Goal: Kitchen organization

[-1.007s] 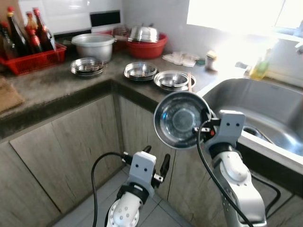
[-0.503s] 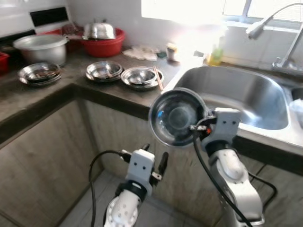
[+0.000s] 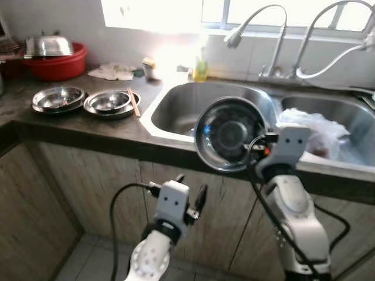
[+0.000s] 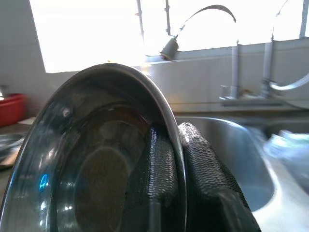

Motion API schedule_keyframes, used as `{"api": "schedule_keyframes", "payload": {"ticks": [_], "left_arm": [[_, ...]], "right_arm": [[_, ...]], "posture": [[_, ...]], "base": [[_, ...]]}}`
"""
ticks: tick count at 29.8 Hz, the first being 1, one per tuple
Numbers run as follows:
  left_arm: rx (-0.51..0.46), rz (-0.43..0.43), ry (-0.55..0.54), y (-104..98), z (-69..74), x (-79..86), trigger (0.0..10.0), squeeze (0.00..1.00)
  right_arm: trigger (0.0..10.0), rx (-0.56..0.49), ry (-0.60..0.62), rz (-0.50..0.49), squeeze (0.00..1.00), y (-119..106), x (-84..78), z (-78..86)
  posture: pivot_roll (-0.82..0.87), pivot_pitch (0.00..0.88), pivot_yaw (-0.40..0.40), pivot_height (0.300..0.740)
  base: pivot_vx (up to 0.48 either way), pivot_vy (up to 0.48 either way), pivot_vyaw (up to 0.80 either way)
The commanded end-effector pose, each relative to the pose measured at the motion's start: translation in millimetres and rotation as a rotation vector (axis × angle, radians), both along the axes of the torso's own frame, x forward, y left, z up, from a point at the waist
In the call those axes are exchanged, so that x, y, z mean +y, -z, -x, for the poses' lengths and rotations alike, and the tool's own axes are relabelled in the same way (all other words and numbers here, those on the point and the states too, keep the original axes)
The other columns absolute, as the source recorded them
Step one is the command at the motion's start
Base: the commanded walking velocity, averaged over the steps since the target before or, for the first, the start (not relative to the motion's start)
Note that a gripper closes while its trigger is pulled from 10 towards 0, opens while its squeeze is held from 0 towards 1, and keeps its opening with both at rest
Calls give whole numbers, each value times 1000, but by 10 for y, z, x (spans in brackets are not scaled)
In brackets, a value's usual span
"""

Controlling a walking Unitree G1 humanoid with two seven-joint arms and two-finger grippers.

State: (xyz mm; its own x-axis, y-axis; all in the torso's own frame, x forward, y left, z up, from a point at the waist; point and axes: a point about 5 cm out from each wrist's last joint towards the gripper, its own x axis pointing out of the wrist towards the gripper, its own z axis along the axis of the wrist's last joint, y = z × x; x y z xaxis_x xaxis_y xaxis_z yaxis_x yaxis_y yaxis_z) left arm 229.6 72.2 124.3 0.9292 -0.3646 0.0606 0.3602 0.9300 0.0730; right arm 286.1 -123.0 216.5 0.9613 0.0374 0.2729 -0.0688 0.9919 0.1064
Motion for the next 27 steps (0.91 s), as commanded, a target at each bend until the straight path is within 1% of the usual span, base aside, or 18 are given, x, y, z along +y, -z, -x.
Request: {"api": "schedule_keyframes", "payload": {"ticks": [1, 4, 18, 22, 25, 27], "left_arm": [[-8, 10, -8, -38, -16, 1, 10000, 0], [-27, 13, -22, -89, -57, 30, 10000, 0], [-28, 14, -19, -89, -60, 9, 10000, 0], [-29, 16, -19, -91, -66, 14, 10000, 0], [-30, 16, -20, -91, -66, 13, 10000, 0], [-22, 24, -24, -87, -67, 16, 10000, 0]], "right_arm": [[10000, -12, 4, 2, 0, -47, -25, -26], [10000, -20, 1, 12, 0, -93, -59, -75], [10000, -44, -21, 38, 0, -185, -81, -170], [10000, -64, -49, 81, 0, -216, -60, -185], [10000, -63, -52, 79, 0, -219, -56, -197], [10000, -48, -54, 72, 0, -215, -56, -218]], "posture": [[97, 0, -42, 740], [98, 0, -44, 740], [100, 0, -52, 740], [100, 0, -53, 740], [101, 0, -54, 740], [100, 0, -54, 740]], "base": [[349, 0, 0], [409, 0, 0], [480, 0, 0], [480, 0, 0], [480, 0, 448], [324, 0, 0]]}}
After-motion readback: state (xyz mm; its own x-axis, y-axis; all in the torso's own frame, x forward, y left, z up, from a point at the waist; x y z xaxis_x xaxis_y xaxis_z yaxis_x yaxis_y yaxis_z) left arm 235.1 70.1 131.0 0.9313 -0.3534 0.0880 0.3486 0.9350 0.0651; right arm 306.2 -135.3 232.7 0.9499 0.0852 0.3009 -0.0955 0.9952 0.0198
